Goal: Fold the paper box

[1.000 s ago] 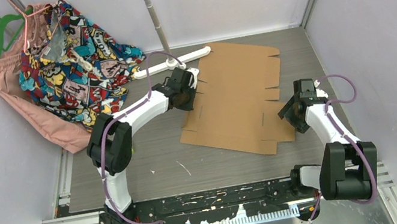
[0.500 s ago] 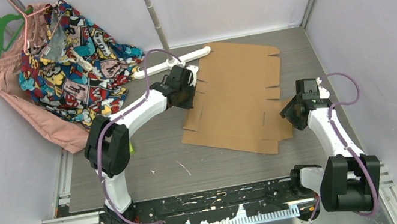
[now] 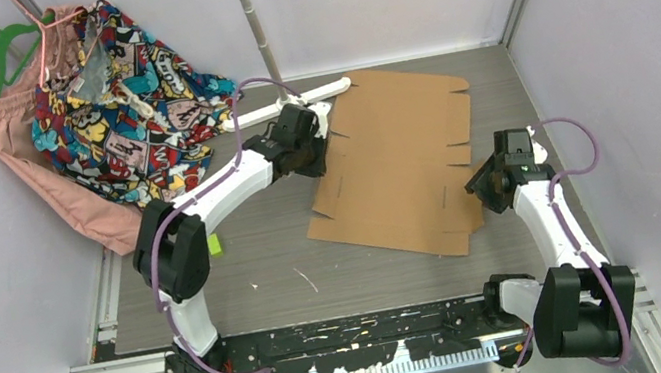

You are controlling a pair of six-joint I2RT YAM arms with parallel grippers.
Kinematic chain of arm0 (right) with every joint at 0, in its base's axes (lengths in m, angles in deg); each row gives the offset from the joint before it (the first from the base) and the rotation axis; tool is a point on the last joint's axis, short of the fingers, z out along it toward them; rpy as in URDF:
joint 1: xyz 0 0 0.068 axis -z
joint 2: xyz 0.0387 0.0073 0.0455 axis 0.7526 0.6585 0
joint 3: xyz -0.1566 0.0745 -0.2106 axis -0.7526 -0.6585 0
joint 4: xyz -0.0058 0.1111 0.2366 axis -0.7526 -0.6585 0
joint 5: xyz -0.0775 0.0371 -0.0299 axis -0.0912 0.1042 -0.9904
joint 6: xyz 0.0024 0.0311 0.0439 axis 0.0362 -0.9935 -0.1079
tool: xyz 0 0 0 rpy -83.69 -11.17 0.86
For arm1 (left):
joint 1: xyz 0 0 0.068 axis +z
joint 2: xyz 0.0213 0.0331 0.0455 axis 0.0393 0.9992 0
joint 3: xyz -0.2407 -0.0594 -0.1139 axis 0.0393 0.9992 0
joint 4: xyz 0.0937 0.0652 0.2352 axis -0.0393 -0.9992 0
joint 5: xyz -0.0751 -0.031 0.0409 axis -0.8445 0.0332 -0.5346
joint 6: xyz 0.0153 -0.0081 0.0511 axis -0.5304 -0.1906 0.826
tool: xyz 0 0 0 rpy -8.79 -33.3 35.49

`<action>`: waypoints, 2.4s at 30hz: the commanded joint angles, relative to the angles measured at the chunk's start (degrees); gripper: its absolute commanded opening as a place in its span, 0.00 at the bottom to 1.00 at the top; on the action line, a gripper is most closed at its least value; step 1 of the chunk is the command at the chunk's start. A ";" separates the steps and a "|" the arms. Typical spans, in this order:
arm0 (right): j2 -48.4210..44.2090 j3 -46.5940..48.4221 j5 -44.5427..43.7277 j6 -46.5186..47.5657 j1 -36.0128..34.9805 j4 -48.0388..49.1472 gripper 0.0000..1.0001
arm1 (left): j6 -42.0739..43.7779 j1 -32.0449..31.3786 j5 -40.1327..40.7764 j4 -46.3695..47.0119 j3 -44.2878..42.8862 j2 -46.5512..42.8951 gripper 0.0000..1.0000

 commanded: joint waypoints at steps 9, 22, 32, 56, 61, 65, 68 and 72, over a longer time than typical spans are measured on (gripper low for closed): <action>-0.72 2.84 6.47 0.18 -0.24 1.79 0.48 | -3.27 -0.69 -7.20 5.27 -0.07 -3.09 0.01; 1.40 4.22 8.64 1.88 -0.23 0.90 0.17 | -2.39 -1.16 -3.91 3.67 -0.80 -1.87 0.01; 0.85 5.67 9.46 1.59 -0.27 -0.11 0.01 | -2.03 -1.13 -3.60 3.94 -0.75 -1.59 0.01; 2.38 9.73 15.72 -1.71 -2.36 2.21 0.01 | -5.89 -1.99 -8.10 6.17 -2.45 -0.74 0.01; 2.55 9.82 16.79 -2.50 -3.41 3.45 0.01 | -7.65 -2.73 -10.24 7.80 -2.59 -0.33 0.01; 2.22 10.01 16.25 -1.91 -3.66 2.93 0.02 | -7.96 -3.15 -10.34 8.07 -2.77 -0.18 0.01; 2.24 11.66 13.08 0.57 -3.70 0.61 0.13 | -6.86 -3.17 -7.23 6.29 -2.92 -0.72 0.04; 4.11 14.34 7.58 2.97 -3.58 -0.76 0.31 | -4.79 -2.61 -1.51 3.53 -2.80 -2.31 0.42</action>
